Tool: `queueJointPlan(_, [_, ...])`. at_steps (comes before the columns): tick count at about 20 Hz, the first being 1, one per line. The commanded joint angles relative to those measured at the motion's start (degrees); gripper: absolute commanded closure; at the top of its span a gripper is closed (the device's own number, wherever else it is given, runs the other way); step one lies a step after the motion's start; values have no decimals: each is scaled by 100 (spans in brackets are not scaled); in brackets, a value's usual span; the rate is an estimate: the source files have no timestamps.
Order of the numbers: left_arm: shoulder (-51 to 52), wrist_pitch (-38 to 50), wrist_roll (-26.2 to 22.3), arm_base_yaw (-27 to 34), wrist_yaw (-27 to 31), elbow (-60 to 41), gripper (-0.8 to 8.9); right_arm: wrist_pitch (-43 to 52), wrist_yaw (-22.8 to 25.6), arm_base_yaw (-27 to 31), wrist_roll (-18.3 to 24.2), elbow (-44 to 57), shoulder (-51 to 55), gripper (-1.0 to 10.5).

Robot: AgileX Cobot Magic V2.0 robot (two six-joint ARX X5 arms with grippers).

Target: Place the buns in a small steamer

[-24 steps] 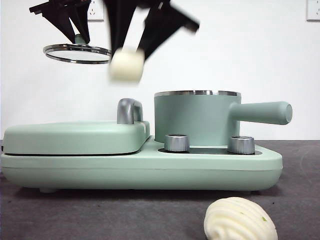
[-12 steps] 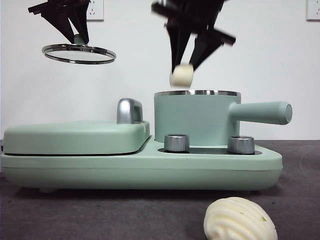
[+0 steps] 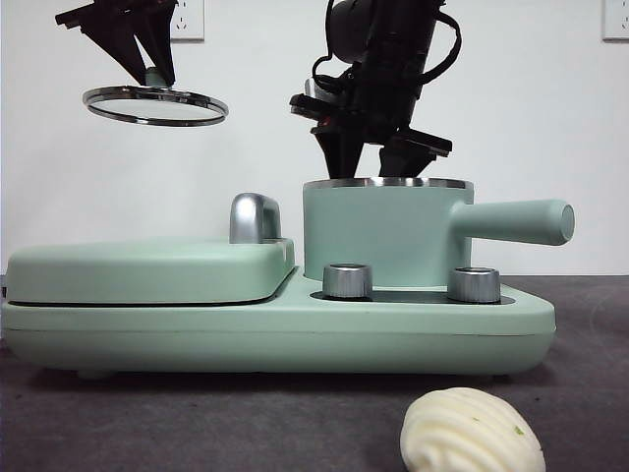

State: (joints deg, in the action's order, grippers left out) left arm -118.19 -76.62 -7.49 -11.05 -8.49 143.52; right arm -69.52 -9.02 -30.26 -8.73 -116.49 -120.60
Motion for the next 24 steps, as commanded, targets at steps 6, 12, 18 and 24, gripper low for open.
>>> queueJointPlan(6, [61, 120, 0, -4, -35, 238, 797, -315, 17, -31, 85, -826, -98, 545])
queueJointPlan(12, [61, 116, 2, -4, -39, 234, 797, -1198, 229, -44, 111, -1875, 210, 499])
queueJointPlan(18, [61, 116, 2, -4, -39, 234, 797, -1207, 269, -411, 118, -369, 2017, 495])
queueJointPlan(24, [61, 114, 2, -11, -42, 234, 797, -1187, 313, -1176, -39, 1950, 3755, 495])
